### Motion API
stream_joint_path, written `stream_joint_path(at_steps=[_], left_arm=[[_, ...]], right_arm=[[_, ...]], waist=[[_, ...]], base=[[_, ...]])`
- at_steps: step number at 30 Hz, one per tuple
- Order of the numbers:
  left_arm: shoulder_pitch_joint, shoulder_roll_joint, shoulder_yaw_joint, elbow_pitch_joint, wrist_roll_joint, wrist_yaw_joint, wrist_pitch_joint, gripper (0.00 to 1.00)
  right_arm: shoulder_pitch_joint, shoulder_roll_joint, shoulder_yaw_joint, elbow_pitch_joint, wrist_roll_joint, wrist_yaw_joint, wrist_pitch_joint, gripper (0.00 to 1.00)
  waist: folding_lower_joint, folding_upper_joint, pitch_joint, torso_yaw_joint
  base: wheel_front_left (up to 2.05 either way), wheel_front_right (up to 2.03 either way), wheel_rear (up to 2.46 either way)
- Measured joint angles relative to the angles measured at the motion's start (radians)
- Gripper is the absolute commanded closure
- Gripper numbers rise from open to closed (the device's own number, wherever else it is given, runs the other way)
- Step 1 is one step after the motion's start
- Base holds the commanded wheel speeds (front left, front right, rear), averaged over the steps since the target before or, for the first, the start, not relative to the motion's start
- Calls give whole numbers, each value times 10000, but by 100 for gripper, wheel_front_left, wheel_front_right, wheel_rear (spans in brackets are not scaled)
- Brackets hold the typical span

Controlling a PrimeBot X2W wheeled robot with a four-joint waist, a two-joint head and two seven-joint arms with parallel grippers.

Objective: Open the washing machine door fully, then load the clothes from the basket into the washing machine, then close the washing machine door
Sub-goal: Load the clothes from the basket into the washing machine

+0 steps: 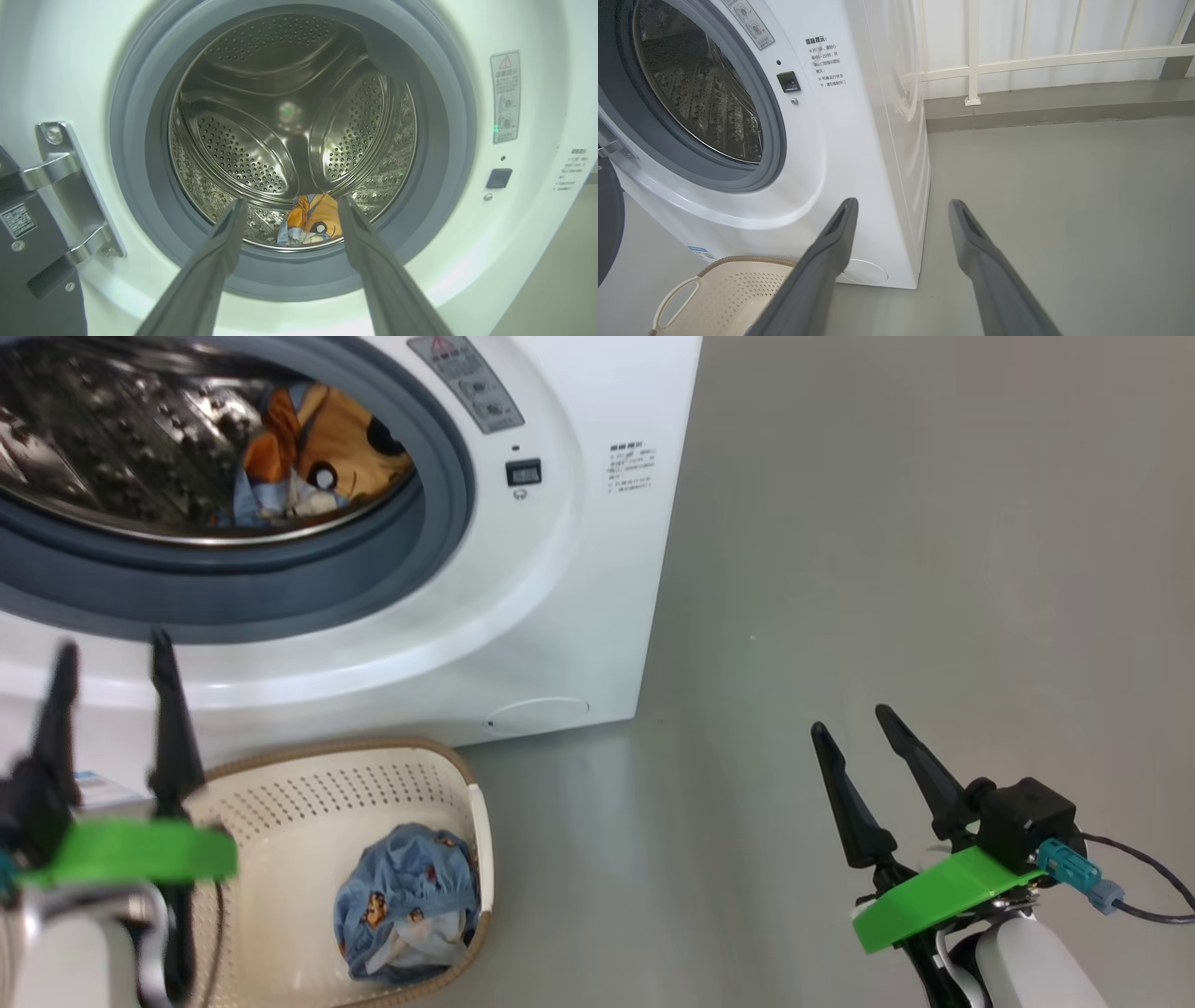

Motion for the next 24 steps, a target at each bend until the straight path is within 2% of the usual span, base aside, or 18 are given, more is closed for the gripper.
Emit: stream_joint_path(at_steps=[4,13,17,24], left_arm=[[1281,-268,-48,-784,207,-2,0,0],[3089,-644,-138,-1522,236,132,2,0],[4003,-700,79,-1960,77,522,2,0],[5023,-704,-105,-2506,-46,819,2,0]], right_arm=[[198,-10,-54,-17,2,0,0,0],[926,-17,-426,-67,2,0,0,0],[1115,-21,-460,-119,0,0,0,0],[1450,-29,-579,-263,-75,0,0,0]], waist=[[0,0,-336,17],[-1,0,-1086,151],[0,0,-1424,124],[0,0,-1760,57]], base=[[0,0,0],[0,0,0],[0,0,0],[0,0,0]])
